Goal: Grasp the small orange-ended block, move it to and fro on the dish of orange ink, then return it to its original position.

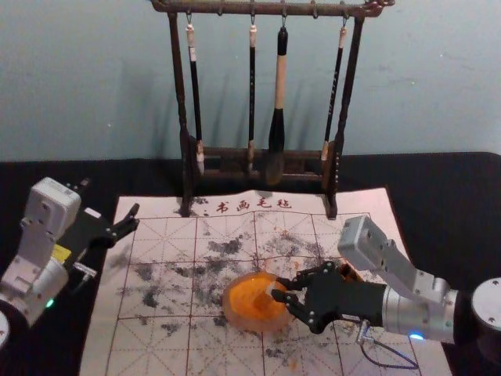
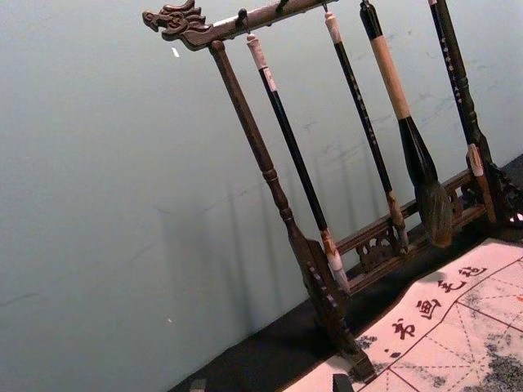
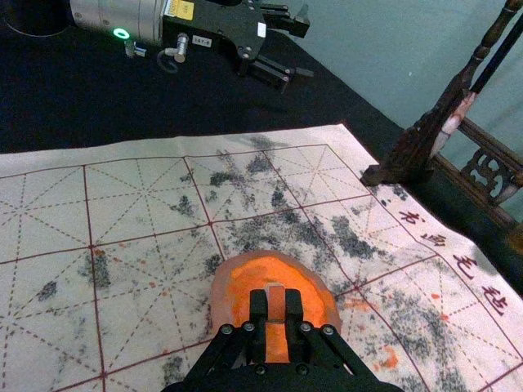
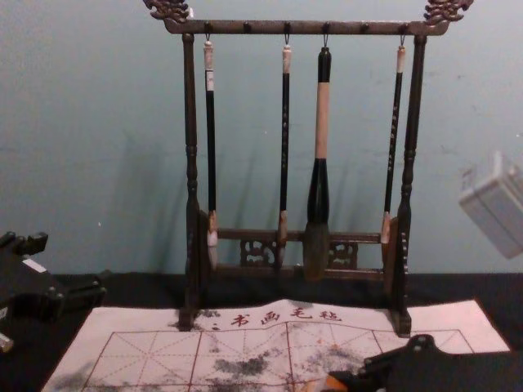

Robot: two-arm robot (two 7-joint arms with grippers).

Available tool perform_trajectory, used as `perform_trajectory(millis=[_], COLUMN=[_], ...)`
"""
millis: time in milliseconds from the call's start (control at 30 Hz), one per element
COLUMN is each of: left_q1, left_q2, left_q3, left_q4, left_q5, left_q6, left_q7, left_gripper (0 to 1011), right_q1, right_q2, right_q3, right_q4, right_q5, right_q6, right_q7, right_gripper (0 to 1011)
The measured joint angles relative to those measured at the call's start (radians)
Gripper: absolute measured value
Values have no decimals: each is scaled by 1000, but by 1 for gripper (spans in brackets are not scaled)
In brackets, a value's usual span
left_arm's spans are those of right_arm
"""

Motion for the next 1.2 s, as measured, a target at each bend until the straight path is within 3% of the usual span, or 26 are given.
perform_trajectory(millis=[633, 1200], left_q1=[0, 0], left_q2=[0, 0], left_q3=[0, 0], left_q4=[0, 0], left_q5=[0, 0], left_q6=[0, 0], left_q7=[0, 0], left_gripper=[1001, 1001], right_q1=[48, 17], right_q2=[-38, 29], right_q3=[-7, 7], right_q4=[53, -25], right_q5=[-32, -47], right_q6=[21, 57], right_q7=[-25, -15], right_gripper=[111, 111])
